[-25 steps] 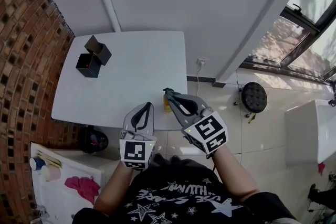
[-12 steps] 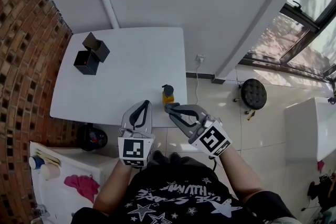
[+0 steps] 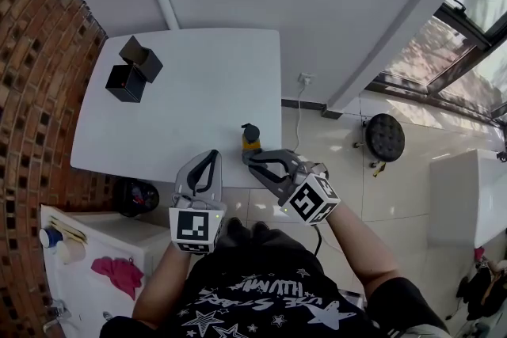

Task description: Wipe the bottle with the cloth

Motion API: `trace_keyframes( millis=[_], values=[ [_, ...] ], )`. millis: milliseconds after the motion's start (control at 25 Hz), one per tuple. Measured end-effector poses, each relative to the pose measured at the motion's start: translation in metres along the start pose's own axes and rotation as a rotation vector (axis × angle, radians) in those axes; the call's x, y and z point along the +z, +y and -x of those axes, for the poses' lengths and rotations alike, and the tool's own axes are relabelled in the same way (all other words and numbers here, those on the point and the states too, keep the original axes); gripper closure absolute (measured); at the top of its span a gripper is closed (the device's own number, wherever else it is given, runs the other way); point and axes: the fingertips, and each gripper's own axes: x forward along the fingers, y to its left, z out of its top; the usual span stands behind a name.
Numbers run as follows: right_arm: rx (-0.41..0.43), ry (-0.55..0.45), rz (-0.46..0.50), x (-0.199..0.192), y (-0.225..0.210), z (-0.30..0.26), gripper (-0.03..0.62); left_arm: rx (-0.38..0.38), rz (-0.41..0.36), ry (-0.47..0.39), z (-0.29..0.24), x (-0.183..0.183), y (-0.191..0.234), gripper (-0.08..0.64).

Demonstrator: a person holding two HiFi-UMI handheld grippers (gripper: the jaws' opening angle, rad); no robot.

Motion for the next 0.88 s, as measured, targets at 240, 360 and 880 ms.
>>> trace_keyframes(
  millis=[240,360,880],
  values=[
    [0.051,-0.009,-0.007,-0.006,0.005,-0.005,0.557,0.004,-0.011,0.005,0.002,0.005,0.0,0.555],
    [0.065,-0.004,-0.013,-0.014,0.008,-0.008,0.557,0.009,-0.011,0.008,0.003,0.006,0.001,0.555],
    [0.078,0.073,-0.112,-0.064,0.007,-0.026,0.557,0.035,0.006,0.046,0.005,-0.004,0.007,0.555]
  ],
)
